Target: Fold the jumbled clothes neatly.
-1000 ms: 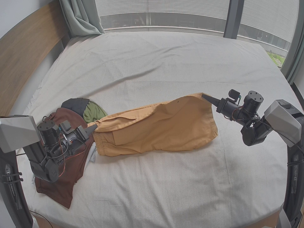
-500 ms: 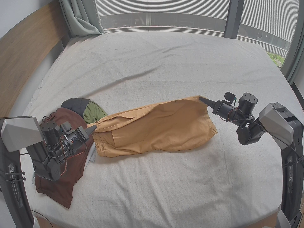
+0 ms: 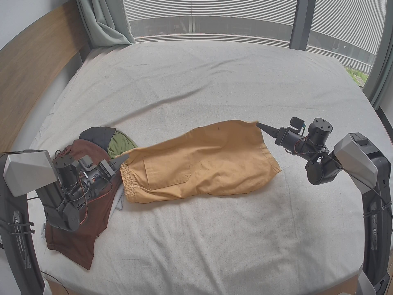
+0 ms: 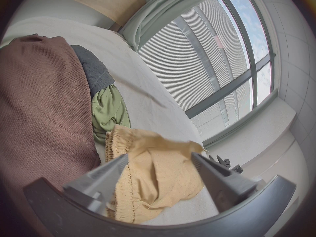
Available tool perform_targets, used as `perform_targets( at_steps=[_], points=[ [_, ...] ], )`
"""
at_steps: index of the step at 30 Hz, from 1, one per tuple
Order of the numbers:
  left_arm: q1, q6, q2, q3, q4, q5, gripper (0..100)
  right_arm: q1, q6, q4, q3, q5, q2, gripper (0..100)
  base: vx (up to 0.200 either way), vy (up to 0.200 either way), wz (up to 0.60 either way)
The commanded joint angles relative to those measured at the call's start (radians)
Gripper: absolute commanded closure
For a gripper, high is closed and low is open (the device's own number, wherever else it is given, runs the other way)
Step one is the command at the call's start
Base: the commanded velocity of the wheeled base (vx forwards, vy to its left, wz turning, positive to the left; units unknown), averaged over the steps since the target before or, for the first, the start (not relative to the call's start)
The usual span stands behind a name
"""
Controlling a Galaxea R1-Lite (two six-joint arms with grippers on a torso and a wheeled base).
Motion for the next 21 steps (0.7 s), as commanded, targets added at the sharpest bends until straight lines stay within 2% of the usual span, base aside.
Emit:
perform_targets(
  at_steps=[1, 4, 9, 11, 15, 16, 21],
  points=[
    [0.014, -0.046, -0.005, -0.030, 0.000, 0.007, 0, -0.005, 0.000, -0.001, 0.016, 0.001, -0.010, 0, 0.000, 0.000, 0.00],
    [0.017, -0.049, -0.008, -0.027, 0.000, 0.016, 0, -0.008, -0.003, -0.002, 0.044, 0.001, -0.021, 0, 0.000, 0.000, 0.00],
    [0.013, -0.048, -0.045, -0.003, 0.000, 0.016, 0, -0.002, -0.047, 0.001, 0.245, 0.002, -0.124, 0, 0.000, 0.000, 0.00],
    [0.010, -0.046, -0.051, 0.005, 0.000, 0.016, 0, 0.001, -0.049, -0.001, 0.277, 0.002, -0.140, 0, 0.000, 0.000, 0.00],
    [0.000, -0.045, -0.103, 0.043, 0.000, 0.015, 0, 0.012, -0.109, -0.013, 0.375, 0.002, -0.183, 0, 0.000, 0.000, 0.00],
    [-0.007, -0.037, -0.130, 0.069, 0.000, 0.015, 0, 0.018, -0.144, -0.012, 0.435, -0.001, -0.211, 0, 0.000, 0.000, 0.00],
    [-0.013, 0.066, -0.152, 0.129, 0.000, 0.004, 0, 0.047, -0.175, -0.015, 0.549, -0.021, -0.260, 0, 0.000, 0.000, 0.00]
  ],
)
